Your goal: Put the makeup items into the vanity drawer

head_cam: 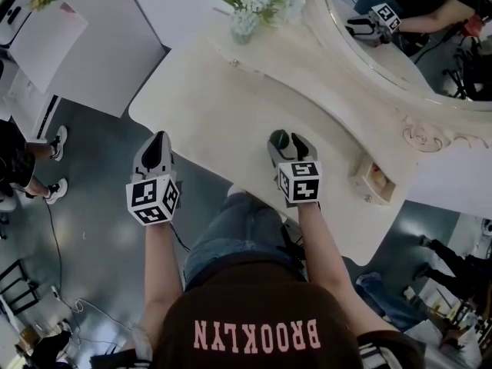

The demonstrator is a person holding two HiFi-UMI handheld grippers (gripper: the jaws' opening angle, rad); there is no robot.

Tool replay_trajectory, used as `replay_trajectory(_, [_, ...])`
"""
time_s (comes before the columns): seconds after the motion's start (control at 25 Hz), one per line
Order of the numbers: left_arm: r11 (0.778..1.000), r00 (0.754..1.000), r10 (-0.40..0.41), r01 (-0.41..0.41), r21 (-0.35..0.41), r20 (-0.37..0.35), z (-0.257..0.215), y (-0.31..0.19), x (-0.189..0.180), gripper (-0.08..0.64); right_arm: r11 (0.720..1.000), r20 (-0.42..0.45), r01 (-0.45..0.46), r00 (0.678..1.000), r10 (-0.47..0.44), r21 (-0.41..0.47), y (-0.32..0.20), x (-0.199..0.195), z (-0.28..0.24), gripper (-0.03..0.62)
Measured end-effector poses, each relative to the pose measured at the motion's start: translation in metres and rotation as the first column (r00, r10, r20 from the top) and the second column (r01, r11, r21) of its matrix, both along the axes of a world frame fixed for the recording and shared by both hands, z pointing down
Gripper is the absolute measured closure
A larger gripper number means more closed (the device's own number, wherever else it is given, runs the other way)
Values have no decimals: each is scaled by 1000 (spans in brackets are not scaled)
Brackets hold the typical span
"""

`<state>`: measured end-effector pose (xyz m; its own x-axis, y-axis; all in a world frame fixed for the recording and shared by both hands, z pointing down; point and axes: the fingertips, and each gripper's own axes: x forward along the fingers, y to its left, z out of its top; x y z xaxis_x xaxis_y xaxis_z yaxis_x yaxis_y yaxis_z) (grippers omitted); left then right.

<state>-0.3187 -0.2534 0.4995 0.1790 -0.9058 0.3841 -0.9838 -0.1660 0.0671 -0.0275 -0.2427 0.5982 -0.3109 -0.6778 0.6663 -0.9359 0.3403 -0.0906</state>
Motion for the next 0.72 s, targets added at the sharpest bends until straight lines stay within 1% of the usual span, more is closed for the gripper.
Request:
replay_trajectory(0.16, [1000,1000,-2,2,-20,16,8,-1,-2,554,999,-27,18,999,-19,-33,-1,-1,13,338])
replay_trajectory(0.2, [1000,1000,-5,5,-23,16,9,-2,-3,554,999,-44,21,999,-23,-40,-1,-1,15,368])
replay_trajectory(0.28, [1000,1000,-10,10,-28,16,10,-2,-5,554,998,-68,25,997,-28,-50,-1,-2,17,371])
replay_trajectory(0.44, [999,1000,-8,9,-32,15,12,-2,-4,554,998,-76,29,997,-33,-58,-1,-1,17,379])
replay_trajectory(0.48, [1000,1000,-7,8,-30,14,12,-2,-3,554,998,-81,28,996,-33,-62,-1,0,17,405])
replay_trajectory(0.52, [1000,1000,-7,7,-29,14,12,-2,-3,554,997,-87,25,996,-31,-66,-1,2,17,537])
replay_trajectory(0.56, [1000,1000,-6,7,-28,14,11,-2,-2,554,997,-90,22,995,-29,-71,-1,3,18,556])
replay_trajectory(0.72, [1000,1000,-7,7,-19,15,8,-1,-1,554,997,-89,21,996,-28,-73,1,7,14,558])
